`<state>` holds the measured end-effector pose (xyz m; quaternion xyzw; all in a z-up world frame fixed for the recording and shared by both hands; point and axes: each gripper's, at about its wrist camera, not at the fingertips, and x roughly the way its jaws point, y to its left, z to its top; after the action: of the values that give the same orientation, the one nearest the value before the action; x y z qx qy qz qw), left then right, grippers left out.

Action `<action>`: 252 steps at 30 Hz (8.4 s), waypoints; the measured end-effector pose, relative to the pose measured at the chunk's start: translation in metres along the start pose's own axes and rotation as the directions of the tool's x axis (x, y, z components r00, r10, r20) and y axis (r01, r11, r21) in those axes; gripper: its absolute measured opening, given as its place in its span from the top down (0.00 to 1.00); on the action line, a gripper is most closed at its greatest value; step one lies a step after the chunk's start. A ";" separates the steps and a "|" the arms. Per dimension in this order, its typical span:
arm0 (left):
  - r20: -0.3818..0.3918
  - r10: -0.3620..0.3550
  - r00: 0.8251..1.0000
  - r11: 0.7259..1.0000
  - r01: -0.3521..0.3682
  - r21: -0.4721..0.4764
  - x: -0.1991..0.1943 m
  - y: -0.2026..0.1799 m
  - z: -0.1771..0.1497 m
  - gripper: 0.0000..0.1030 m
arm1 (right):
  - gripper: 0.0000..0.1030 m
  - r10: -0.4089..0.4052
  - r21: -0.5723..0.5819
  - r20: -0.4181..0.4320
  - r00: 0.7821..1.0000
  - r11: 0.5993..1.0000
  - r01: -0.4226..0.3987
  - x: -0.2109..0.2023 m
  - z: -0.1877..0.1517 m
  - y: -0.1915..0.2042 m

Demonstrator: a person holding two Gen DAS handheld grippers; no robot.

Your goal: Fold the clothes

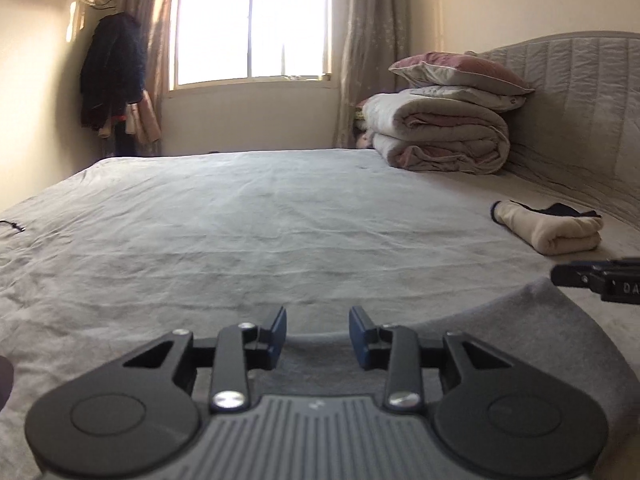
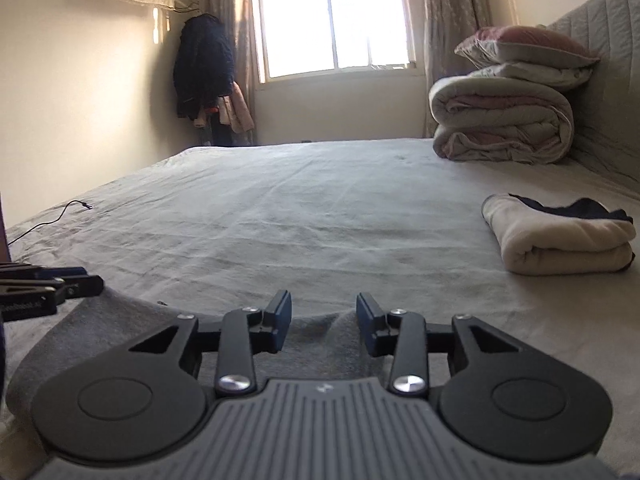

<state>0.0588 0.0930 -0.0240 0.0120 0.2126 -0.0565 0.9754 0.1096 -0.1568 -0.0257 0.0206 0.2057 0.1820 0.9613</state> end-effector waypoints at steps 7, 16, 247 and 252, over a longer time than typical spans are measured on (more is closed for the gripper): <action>-0.088 -0.088 0.992 0.996 0.090 0.023 0.016 -0.006 -0.017 0.61 | 0.61 0.048 -0.083 -0.016 0.999 0.995 -0.049 0.010 -0.005 0.022; -0.109 -0.106 0.988 0.993 0.099 -0.071 0.040 0.022 -0.023 0.61 | 0.65 -0.011 -0.088 -0.109 0.994 0.996 0.002 0.045 -0.017 0.007; -0.207 -0.491 0.846 0.870 0.487 -0.072 0.084 -0.115 0.046 0.67 | 0.92 0.515 0.788 -0.161 0.842 0.581 -0.204 -0.053 -0.036 -0.094; -0.247 -0.498 0.831 0.859 0.513 -0.007 0.101 -0.137 0.037 0.67 | 0.93 0.492 0.771 -0.215 0.844 0.616 -0.162 -0.055 -0.047 -0.106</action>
<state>0.1499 -0.0554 -0.0325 -0.0089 0.3227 -0.3166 0.8919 0.0801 -0.2773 -0.0589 0.3999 0.4481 0.2614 0.7557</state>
